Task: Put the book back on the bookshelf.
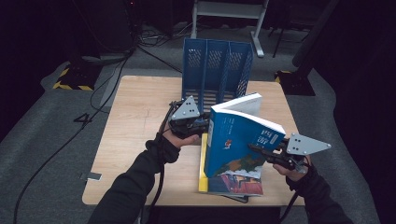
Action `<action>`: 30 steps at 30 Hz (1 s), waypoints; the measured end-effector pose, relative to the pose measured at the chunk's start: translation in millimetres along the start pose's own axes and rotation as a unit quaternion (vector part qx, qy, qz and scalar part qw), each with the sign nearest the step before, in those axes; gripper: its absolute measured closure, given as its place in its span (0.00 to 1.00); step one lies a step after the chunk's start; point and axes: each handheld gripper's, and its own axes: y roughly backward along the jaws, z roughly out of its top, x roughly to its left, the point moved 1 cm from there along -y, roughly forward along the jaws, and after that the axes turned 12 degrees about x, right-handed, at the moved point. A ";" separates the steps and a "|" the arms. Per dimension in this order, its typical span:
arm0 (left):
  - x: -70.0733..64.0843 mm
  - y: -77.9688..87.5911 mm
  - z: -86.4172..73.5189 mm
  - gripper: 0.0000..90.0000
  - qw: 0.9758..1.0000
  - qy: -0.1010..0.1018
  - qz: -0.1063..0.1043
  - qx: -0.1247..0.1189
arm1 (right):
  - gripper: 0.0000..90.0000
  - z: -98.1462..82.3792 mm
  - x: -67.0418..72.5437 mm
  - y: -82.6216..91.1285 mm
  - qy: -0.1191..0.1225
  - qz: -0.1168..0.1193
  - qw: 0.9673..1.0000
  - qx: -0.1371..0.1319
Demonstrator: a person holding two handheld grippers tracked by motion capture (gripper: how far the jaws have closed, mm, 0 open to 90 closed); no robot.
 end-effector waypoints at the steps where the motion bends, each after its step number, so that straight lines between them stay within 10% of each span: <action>1: -3.8 2.8 0.1 0.84 1.000 -0.002 -0.003 -0.002 | 0.80 0.4 2.0 1.6 0.006 -0.003 1.000 0.001; 14: -26.7 19.8 -6.1 0.54 0.999 0.003 0.036 0.003 | 0.80 4.4 14.7 20.2 0.026 0.000 1.000 -0.018; 30: -48.1 43.2 -37.1 0.31 0.995 -0.010 0.047 0.082 | 0.81 2.8 22.1 25.9 0.037 0.005 0.999 -0.019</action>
